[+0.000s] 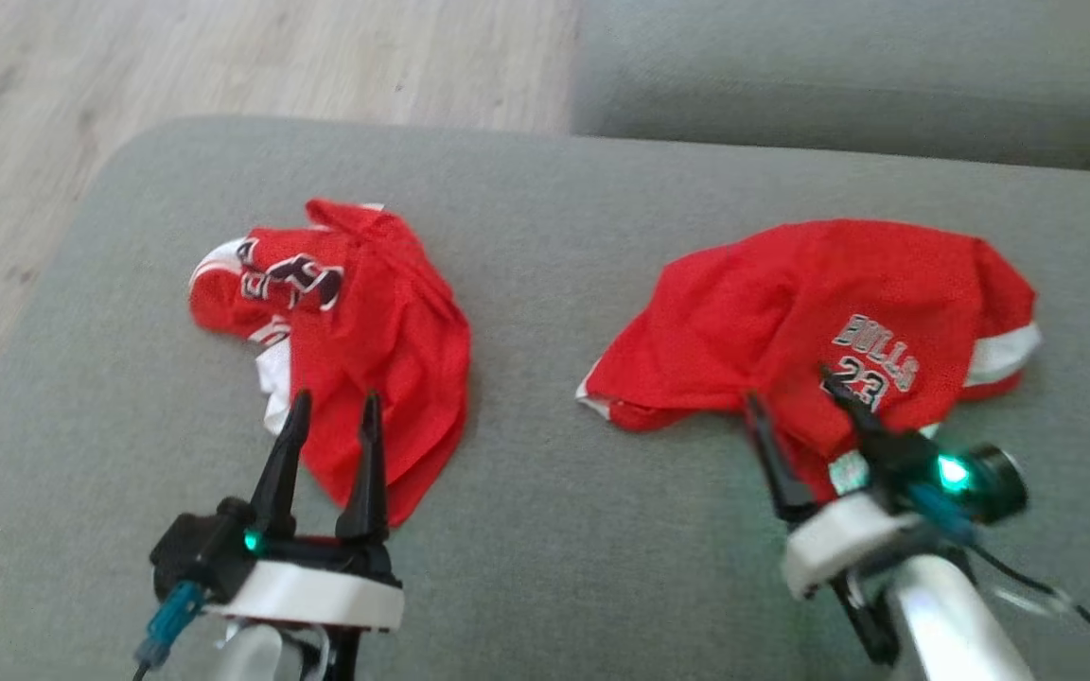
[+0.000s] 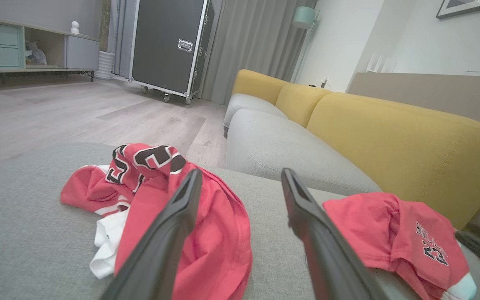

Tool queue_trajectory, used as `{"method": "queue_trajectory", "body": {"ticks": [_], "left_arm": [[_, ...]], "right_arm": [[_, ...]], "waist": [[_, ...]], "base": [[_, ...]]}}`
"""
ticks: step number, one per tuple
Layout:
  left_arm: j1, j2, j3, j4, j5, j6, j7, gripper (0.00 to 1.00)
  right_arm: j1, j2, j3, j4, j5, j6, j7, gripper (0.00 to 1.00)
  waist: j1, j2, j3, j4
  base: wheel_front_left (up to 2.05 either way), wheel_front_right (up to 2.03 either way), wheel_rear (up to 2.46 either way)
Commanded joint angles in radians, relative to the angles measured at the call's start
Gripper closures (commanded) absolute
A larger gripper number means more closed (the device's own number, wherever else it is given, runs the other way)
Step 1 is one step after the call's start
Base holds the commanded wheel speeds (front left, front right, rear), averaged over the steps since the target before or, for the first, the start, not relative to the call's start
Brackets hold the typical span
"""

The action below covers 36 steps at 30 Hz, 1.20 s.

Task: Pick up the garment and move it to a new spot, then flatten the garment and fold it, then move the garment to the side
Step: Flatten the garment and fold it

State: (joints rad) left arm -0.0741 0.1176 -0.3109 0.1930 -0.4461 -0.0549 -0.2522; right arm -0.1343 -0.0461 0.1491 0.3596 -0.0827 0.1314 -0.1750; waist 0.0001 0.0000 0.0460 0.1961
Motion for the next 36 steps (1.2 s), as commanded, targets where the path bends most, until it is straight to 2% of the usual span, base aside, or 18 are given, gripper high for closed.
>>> {"method": "queue_trajectory", "body": {"ticks": [1,7,14,22,23,24,25,29,36], "left_arm": [[-0.058,-0.005,0.042,-0.025,0.011,-0.008,-0.009,0.0],[-0.075,-0.03,0.04,-0.001,0.028,-0.03,-0.009,0.0],[-0.085,-0.05,0.047,0.01,0.04,-0.045,-0.009,0.0],[-0.089,-0.062,0.056,0.012,0.047,-0.056,-0.009,0.0],[-0.089,-0.063,0.058,0.011,0.048,-0.056,-0.009,0.0],[-0.089,-0.063,0.06,0.01,0.05,-0.057,-0.009,0.0],[-0.088,-0.064,0.063,0.01,0.051,-0.058,-0.01,0.0],[-0.088,-0.065,0.075,0.012,0.06,-0.06,-0.01,0.0],[-0.085,-0.066,0.08,0.02,0.076,-0.063,-0.01,0.0]], "right_arm": [[-0.059,-0.004,0.041,-0.001,-0.03,-0.001,0.016,0.0],[-0.163,-0.004,0.059,0.162,-0.144,-0.001,0.103,0.0],[-0.252,-0.005,-0.007,0.31,-0.231,-0.001,0.165,0.0],[-0.28,-0.005,-0.101,0.437,-0.294,-0.001,0.197,0.0],[-0.282,-0.005,-0.108,0.45,-0.288,-0.001,0.2,0.1],[-0.283,-0.005,-0.113,0.463,-0.276,-0.001,0.201,0.62],[-0.286,-0.005,-0.115,0.475,-0.264,-0.001,0.202,1.0],[-0.294,-0.004,-0.105,0.507,-0.233,-0.001,0.195,1.0],[-0.327,-0.004,-0.063,0.496,-0.166,-0.001,0.113,1.0]], "waist": [[-0.0001,0.0,0.021,0.026],[-0.0001,0.0,0.048,0.074],[-0.0001,0.0,0.085,0.118],[-0.0001,0.0,0.102,0.149],[-0.0001,0.0,0.103,0.149],[-0.0001,0.0,0.104,0.149],[-0.0001,0.0,0.104,0.148],[-0.0001,0.0,0.098,0.134],[-0.0001,0.0,0.061,0.095]], "base": [[0.0,0.0,0.0],[0.0,0.0,0.0],[0.0,0.0,0.0],[0.0,0.0,0.0],[0.0,0.0,0.0],[0.0,0.0,0.0],[0.0,0.0,0.0],[0.0,0.0,0.0],[0.0,0.0,0.0]]}}
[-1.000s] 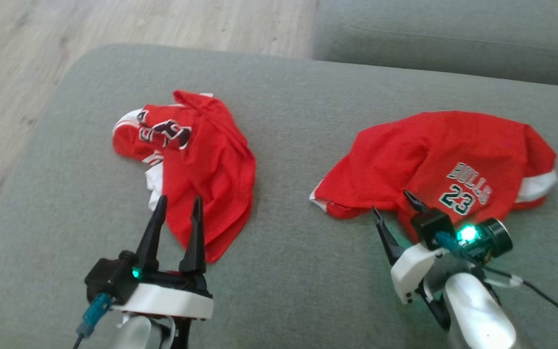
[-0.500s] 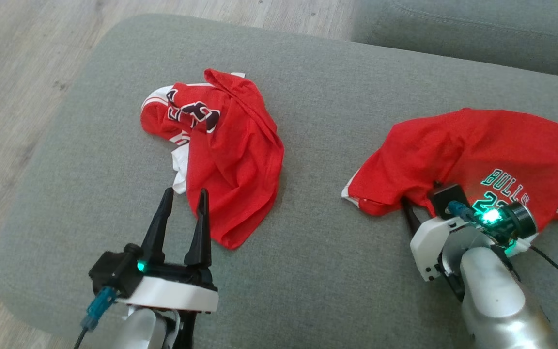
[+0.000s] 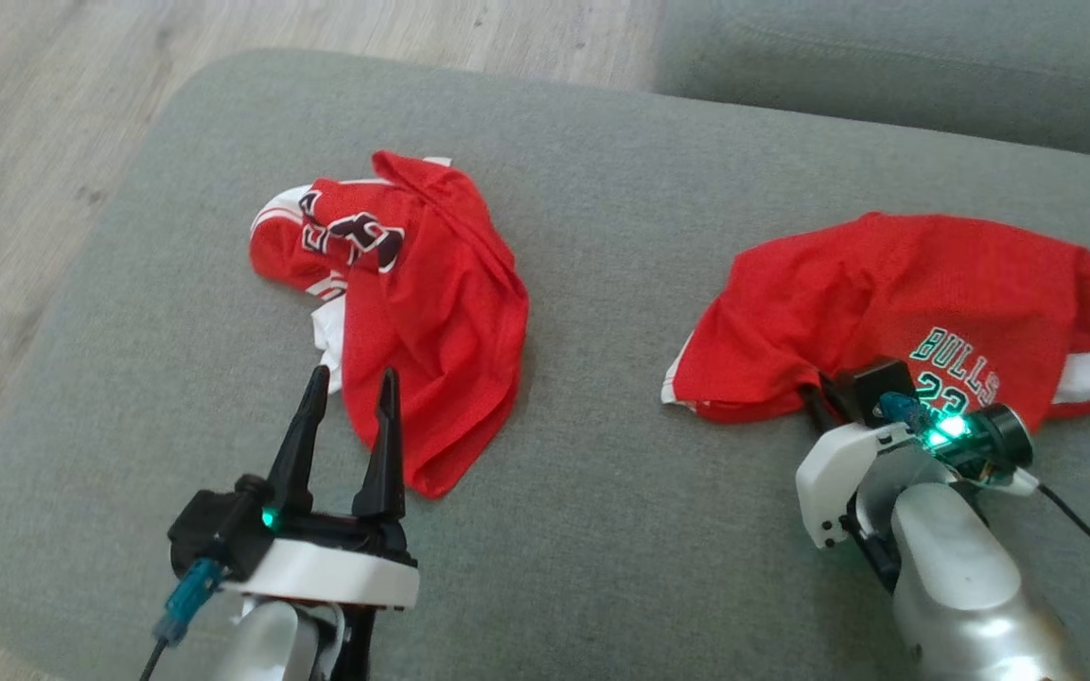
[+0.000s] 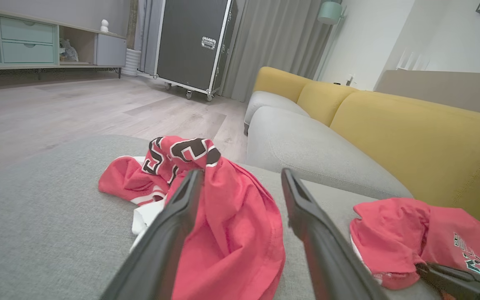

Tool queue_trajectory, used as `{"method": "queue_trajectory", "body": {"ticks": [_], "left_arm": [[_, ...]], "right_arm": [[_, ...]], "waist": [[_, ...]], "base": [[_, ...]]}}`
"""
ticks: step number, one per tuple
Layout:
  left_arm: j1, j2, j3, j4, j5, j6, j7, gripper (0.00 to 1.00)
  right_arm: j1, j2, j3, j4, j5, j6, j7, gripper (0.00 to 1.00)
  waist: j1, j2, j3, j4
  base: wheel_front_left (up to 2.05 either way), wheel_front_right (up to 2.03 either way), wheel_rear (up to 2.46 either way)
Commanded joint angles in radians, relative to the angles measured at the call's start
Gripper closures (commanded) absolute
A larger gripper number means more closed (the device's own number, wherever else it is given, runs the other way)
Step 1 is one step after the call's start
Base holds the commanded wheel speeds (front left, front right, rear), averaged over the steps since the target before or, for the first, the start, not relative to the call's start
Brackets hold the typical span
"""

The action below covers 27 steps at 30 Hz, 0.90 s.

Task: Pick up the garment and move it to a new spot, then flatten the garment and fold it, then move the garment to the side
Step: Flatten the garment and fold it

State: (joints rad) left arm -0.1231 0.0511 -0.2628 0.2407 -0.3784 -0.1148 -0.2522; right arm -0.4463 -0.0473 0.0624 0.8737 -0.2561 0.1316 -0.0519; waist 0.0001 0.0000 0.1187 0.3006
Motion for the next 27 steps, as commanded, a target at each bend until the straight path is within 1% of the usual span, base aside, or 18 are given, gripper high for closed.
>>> {"method": "queue_trajectory", "body": {"ticks": [1,8,12,15,18,20,22,23,25,27], "left_arm": [[-0.034,0.0,0.032,-0.025,0.01,-0.004,-0.01,0.0],[-0.017,0.0,0.035,-0.013,0.012,-0.007,-0.01,0.0],[0.002,0.0,0.045,-0.011,0.009,-0.008,-0.01,0.0],[0.018,0.0,0.057,-0.013,0.011,-0.007,-0.01,0.0],[0.031,0.001,0.073,-0.022,0.013,-0.005,-0.01,0.0],[0.036,0.001,0.076,-0.029,0.014,-0.004,-0.01,0.0],[0.039,0.001,0.078,-0.036,0.014,-0.004,-0.01,0.0],[0.039,0.001,0.078,-0.036,0.014,-0.004,-0.01,0.0],[0.04,0.0,0.079,-0.042,0.012,-0.003,-0.01,0.0],[0.035,0.0,0.072,-0.043,0.014,-0.004,-0.01,0.0]], "right_arm": [[-0.022,-0.003,0.039,-0.022,0.028,-0.001,-0.025,1.0],[-0.101,-0.003,0.17,-0.103,0.221,-0.001,-0.1,1.0],[-0.161,-0.003,0.247,-0.181,0.363,-0.001,-0.113,1.0],[-0.218,-0.003,0.261,-0.251,0.493,-0.001,-0.115,1.0],[-0.269,-0.003,0.214,-0.305,0.601,-0.001,-0.117,1.0],[-0.287,-0.003,0.151,-0.324,0.646,-0.001,-0.113,1.0],[-0.286,-0.003,0.067,-0.33,0.66,-0.001,-0.099,1.0],[-0.286,-0.003,0.067,-0.33,0.66,-0.001,-0.099,1.0],[-0.262,-0.003,-0.036,-0.318,0.656,-0.001,-0.056,1.0],[-0.218,-0.018,-0.138,-0.302,0.622,-0.001,-0.011,1.0]], "waist": [[-0.0001,0.0,-0.019,-0.014],[-0.0001,0.0,-0.079,-0.033],[-0.0001,0.0,-0.111,-0.04],[-0.0001,0.0,-0.127,-0.051],[-0.0001,0.0,-0.131,-0.069],[-0.0001,0.0,-0.128,-0.084],[-0.0001,0.0,-0.123,-0.1],[-0.0001,0.0,-0.123,-0.1],[-0.0001,0.0,-0.114,-0.117],[-0.0001,0.0,-0.103,-0.133]], "base": [[0.0,0.0,0.0],[0.0,0.0,0.0],[0.0,0.0,0.0],[0.0,0.0,0.0],[0.0,0.0,0.0],[0.0,0.0,0.0],[0.0,0.0,0.0],[0.0,0.0,0.0],[0.0,0.0,0.0],[0.0,0.0,0.0]]}}
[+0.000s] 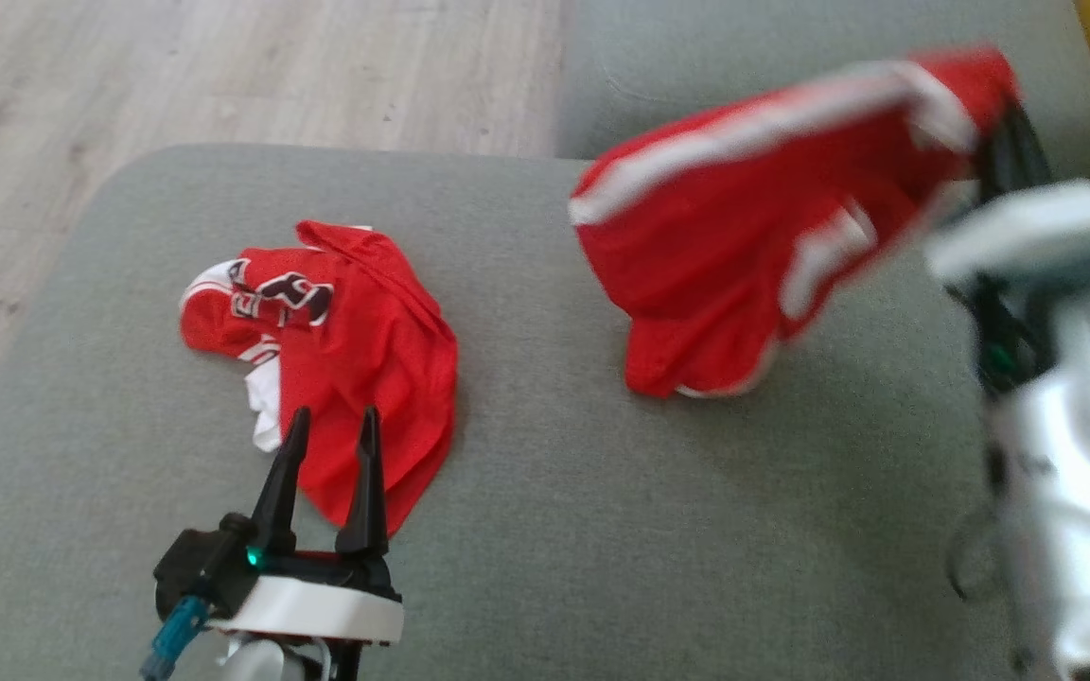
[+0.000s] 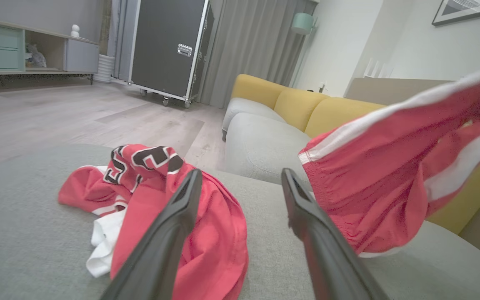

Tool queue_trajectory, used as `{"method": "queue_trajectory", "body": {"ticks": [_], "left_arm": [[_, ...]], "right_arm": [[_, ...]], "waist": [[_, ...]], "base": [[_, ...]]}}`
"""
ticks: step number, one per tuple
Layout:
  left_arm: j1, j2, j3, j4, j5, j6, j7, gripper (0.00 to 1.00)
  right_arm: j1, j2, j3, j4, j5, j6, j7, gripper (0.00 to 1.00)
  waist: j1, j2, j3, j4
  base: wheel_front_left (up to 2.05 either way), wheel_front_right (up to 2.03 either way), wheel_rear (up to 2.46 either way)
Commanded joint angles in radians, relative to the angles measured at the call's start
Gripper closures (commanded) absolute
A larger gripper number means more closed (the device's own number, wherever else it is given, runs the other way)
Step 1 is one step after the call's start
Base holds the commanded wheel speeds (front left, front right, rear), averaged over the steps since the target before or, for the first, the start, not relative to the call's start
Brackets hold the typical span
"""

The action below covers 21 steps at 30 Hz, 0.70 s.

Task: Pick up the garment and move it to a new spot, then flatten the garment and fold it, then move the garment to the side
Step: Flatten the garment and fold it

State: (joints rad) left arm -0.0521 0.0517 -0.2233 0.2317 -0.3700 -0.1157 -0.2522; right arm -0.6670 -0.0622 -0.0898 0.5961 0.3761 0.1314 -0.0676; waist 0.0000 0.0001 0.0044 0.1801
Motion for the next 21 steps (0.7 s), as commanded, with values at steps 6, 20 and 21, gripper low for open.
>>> {"method": "queue_trajectory", "body": {"ticks": [6,20,21], "left_arm": [[-0.067,-0.001,0.013,-0.037,0.011,-0.004,-0.01,0.0],[-0.098,-0.001,0.01,-0.03,0.007,-0.005,-0.01,0.0],[-0.096,-0.001,0.012,-0.032,0.006,-0.005,-0.01,0.0]], "right_arm": [[0.166,-0.053,-0.245,0.051,-0.22,-0.001,0.14,0.42],[0.212,0.009,-0.261,-0.115,-0.464,-0.001,-0.052,0.0],[0.225,0.01,-0.221,-0.139,-0.451,-0.001,-0.077,0.0]], "waist": [[0.0,-0.0001,0.057,-0.069],[0.0,-0.0001,0.067,-0.128],[0.0,-0.0001,0.061,-0.13]], "base": [[0.0,0.0,0.0],[0.0,0.0,0.0],[0.0,0.0,0.0]]}}
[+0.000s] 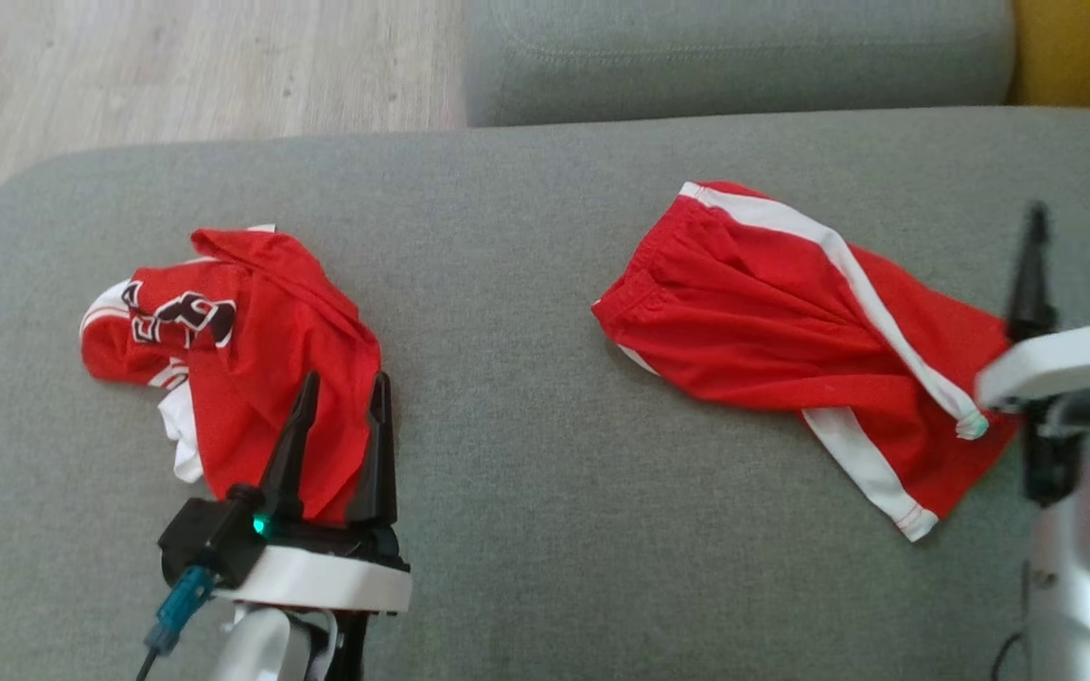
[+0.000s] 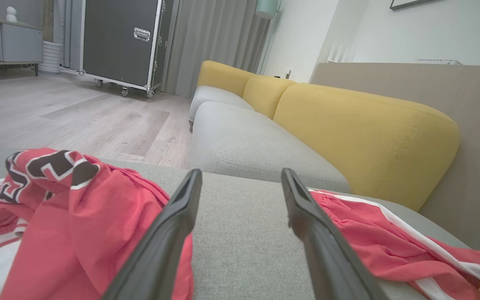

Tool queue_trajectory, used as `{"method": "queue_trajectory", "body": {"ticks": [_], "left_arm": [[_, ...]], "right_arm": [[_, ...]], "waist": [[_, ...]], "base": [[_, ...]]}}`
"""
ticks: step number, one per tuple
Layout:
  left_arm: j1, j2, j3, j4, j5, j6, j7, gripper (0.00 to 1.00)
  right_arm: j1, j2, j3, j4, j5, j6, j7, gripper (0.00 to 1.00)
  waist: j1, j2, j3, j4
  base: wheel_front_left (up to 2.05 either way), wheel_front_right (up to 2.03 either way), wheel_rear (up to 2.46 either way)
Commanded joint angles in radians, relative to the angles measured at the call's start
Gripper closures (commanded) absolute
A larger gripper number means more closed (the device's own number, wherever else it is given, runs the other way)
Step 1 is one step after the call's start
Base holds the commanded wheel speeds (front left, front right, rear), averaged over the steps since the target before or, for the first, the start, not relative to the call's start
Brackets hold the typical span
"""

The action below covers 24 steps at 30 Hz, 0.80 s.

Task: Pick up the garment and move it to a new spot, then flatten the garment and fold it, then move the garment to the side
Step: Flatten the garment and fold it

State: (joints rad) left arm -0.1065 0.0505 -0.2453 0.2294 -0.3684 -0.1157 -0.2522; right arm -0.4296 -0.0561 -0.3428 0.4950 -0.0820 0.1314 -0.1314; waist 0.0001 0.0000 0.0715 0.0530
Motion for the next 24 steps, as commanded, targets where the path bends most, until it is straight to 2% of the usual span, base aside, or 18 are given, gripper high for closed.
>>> {"method": "queue_trajectory", "body": {"ticks": [1,6,7,11,17,24], "left_arm": [[-0.039,0.0,0.036,-0.031,0.004,-0.005,-0.01,0.0],[-0.023,0.0,0.031,-0.038,-0.001,-0.001,-0.01,0.0],[-0.012,0.0,0.023,-0.041,-0.003,0.0,-0.01,0.0],[-0.007,0.0,0.01,-0.044,-0.001,-0.001,-0.01,0.0],[-0.015,0.0,0.003,-0.045,-0.002,-0.002,-0.01,0.0],[-0.037,0.0,-0.022,-0.041,-0.013,-0.004,-0.01,0.0]], "right_arm": [[0.005,0.004,0.076,-0.061,0.022,-0.001,-0.034,0.0],[0.133,0.005,0.294,-0.187,0.125,-0.001,-0.093,0.0],[0.243,0.006,0.405,-0.253,0.2,-0.001,-0.109,0.0],[0.296,0.006,0.451,-0.27,0.198,-0.001,-0.116,0.0],[0.268,0.006,0.495,-0.269,0.15,-0.001,-0.091,0.0],[0.141,-0.001,0.597,-0.112,0.052,-0.001,0.01,0.0]], "waist": [[-0.0001,0.0,-0.012,-0.004],[-0.0001,0.0,-0.038,-0.007],[-0.0001,0.0,-0.05,-0.001],[-0.0001,0.0,-0.048,0.02],[-0.0001,0.0,-0.02,0.063],[-0.0001,0.0,0.034,0.13]], "base": [[0.0,0.0,0.0],[0.0,0.0,0.0],[0.0,0.0,0.0],[0.0,0.0,0.0],[0.0,0.0,0.0],[0.0,0.0,0.0]]}}
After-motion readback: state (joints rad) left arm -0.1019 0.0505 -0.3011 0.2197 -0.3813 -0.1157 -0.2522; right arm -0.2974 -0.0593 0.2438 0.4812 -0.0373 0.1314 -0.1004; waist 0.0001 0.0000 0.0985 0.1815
